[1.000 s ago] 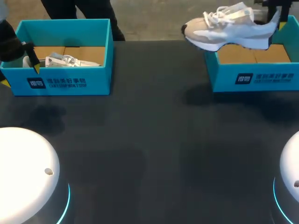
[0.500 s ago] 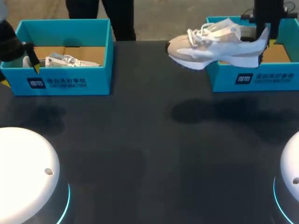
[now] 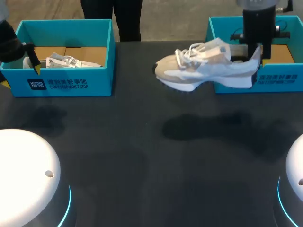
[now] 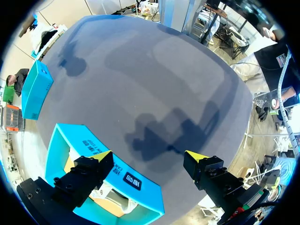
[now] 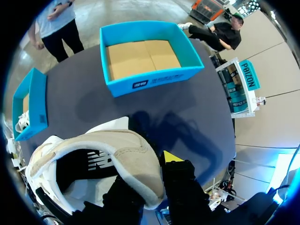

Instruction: Take the shoe out of the shoebox, open the shoe tongue, remove and reinsert the insole, then place the shoe into the shoebox

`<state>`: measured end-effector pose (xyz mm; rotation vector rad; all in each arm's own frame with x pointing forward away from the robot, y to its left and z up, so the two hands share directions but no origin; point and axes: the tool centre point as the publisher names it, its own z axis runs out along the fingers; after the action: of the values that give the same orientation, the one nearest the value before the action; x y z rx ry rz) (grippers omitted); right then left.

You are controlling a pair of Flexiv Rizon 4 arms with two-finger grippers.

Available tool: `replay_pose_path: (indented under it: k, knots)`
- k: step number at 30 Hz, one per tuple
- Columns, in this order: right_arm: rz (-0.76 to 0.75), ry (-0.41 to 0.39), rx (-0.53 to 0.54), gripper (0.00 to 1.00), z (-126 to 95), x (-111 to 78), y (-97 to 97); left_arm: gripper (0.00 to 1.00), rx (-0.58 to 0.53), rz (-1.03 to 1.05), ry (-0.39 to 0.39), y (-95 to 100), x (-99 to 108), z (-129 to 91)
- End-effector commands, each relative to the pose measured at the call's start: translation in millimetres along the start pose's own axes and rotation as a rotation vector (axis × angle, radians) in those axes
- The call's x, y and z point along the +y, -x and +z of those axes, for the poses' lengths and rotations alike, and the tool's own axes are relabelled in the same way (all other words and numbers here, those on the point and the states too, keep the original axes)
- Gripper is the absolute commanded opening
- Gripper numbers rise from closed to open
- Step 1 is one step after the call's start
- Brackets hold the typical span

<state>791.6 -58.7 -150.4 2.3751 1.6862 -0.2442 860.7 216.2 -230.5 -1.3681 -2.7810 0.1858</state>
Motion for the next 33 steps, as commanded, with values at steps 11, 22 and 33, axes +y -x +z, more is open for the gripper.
replay_pose_path:
  k: [11,22,33]
  knots:
    - [-0.014,-0.01,-0.01,0.0,12.3,-51.4,-25.3,1.0,-0.001,0.001,0.002,-0.7,-0.6,0.1]
    - [0.003,0.007,-0.068,0.0,52.9,-73.5,-33.9,1.0,-0.001,0.001,0.002,-0.7,-0.6,0.1]
    - [-0.016,0.01,-0.067,0.0,103.6,-86.5,-58.8,1.0,-0.001,0.001,0.002,-0.7,-0.6,0.1]
